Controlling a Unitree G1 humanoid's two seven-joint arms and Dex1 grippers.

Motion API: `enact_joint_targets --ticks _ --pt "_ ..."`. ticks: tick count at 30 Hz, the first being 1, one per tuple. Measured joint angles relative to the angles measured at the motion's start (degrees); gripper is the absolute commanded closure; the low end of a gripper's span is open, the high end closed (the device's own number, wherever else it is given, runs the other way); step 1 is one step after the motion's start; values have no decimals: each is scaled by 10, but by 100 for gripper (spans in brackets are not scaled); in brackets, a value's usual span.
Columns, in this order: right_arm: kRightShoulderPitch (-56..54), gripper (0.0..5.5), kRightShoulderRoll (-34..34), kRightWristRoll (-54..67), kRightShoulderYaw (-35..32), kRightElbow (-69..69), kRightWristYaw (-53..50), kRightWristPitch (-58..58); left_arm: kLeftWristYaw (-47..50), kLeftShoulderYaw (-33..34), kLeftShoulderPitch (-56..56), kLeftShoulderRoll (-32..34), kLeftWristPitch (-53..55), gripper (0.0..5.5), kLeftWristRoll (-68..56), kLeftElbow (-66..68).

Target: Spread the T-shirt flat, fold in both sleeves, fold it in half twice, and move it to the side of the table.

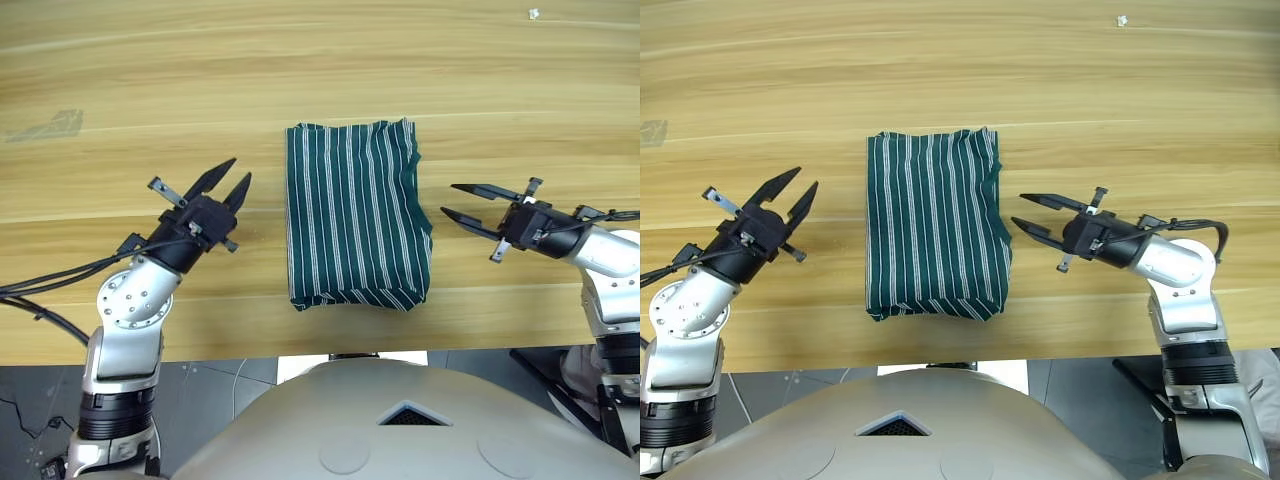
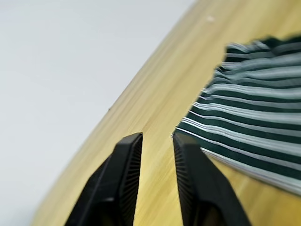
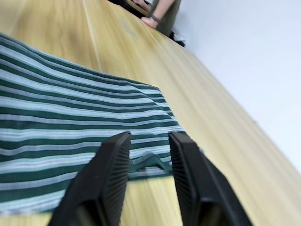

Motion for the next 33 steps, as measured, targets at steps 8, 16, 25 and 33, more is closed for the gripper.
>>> enact_joint_targets --ticks 8,16,25,33 --pt "50 332 -41 -135 6 67 -1 -207 -8 -31 118 86 -170 394 167 52" --pt "23 332 -65 -303 39 150 -60 -330 -4 -67 100 111 -211 394 222 82" --pt "-33 332 -62 -325 113 156 -105 -324 11 -128 25 120 -236 394 284 95" --pt "-43 332 -55 -312 163 152 -120 -312 11 -133 37 160 -245 394 295 72"
